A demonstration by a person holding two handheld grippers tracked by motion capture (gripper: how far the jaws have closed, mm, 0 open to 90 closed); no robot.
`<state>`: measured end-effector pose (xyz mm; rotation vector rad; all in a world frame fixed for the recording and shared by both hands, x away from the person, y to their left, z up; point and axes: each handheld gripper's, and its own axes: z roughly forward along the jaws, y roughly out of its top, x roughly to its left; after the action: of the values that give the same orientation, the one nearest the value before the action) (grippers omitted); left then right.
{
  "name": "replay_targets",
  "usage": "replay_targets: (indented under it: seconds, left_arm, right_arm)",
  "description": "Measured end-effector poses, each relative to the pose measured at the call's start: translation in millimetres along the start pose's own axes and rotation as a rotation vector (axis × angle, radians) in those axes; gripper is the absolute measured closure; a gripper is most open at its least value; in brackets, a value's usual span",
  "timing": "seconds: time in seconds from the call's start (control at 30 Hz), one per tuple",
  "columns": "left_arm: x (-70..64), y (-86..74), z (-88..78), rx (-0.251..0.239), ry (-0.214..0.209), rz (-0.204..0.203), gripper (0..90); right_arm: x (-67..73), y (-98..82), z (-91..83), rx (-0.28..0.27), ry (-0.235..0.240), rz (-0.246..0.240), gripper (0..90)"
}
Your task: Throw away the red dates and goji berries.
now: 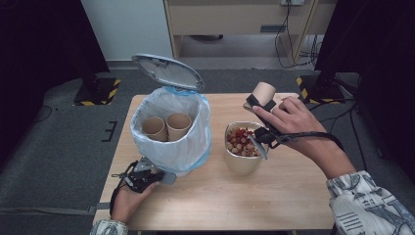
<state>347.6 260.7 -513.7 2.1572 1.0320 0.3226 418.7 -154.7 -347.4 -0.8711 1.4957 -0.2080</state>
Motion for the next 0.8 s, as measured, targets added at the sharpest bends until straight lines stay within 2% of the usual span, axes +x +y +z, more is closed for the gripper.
replay_targets:
  seconds: [0.07, 0.1, 0.2, 0.23, 0.3, 0.33, 0.43, 0.5, 0.57, 0.6, 0.63, 0.7, 0.73, 0.77, 0.8]
  left_arm:
    - [0.1, 0.0, 0.0, 0.000, 0.000, 0.000, 90.0]
    - [0.1, 0.0, 0.0, 0.000, -0.001, 0.000, 90.0]
    - [0.0, 0.0, 0.0, 0.000, 0.000, 0.000, 90.0]
    - [0.0, 0.0, 0.0, 0.000, 0.000, 0.000, 90.0]
    - [0.0, 0.0, 0.0, 0.000, 0.000, -0.001, 90.0]
    - [0.0, 0.0, 0.0, 0.000, 0.000, -0.001, 90.0]
    - [0.0, 0.0, 0.0, 0.000, 0.000, 0.000, 90.0]
    - [0.0, 0.0, 0.0, 0.000, 0.000, 0.000, 90.0]
    - [0.0, 0.0, 0.0, 0.000, 0.000, 0.001, 90.0]
    - [0.0, 0.0, 0.0, 0.000, 0.000, 0.001, 90.0]
    - [0.0, 0.0, 0.0, 0.000, 0.000, 0.000, 90.0]
    - [0.0, 0.0, 0.0, 0.000, 0.000, 0.000, 90.0]
    - [0.0, 0.0, 0.0, 0.000, 0.000, 0.000, 90.0]
    - [0.1, 0.0, 0.0, 0.000, 0.000, 0.000, 90.0]
    - [0.1, -0.1, 0.0, 0.000, 0.000, 0.000, 90.0]
  right_arm:
    - [-0.8, -2.1, -0.1, 0.008, 0.008, -0.001, 29.3]
    - [0.7, -3.9, 0.7, 0.005, 0.006, 0.034, 29.1]
    - [0.3, -6.6, 1.4, 0.003, 0.007, 0.054, 29.1]
    - [0.3, -9.6, 1.7, 0.003, 0.007, 0.095, 29.1]
    - [-0.4, -12.1, 1.5, -0.001, 0.005, 0.130, 29.1]
    - [-0.4, -12.1, 1.5, -0.001, 0.005, 0.130, 29.1]
    - [-0.6, -17.6, 1.6, -0.005, 0.008, 0.214, 29.1]
    - [-0.5, -18.1, 1.4, -0.001, 0.008, 0.227, 29.1]
    - [-0.7, -21.5, 1.0, -0.001, 0.007, 0.290, 29.1]
    - [-0.7, -21.5, 1.0, -0.001, 0.007, 0.290, 29.1]
    - [-0.3, -23.7, 1.4, 0.000, 0.010, 0.328, 29.0]
    - [-0.5, -24.4, 1.7, -0.003, 0.006, 0.329, 29.0]
    - [-0.4, -25.3, 2.5, -0.014, 0.001, 0.348, 28.9]
    - [-1.1, -26.6, 2.6, -0.015, 0.000, 0.391, 28.9]
    - [-1.1, -26.6, 2.6, -0.015, 0.000, 0.391, 28.9]
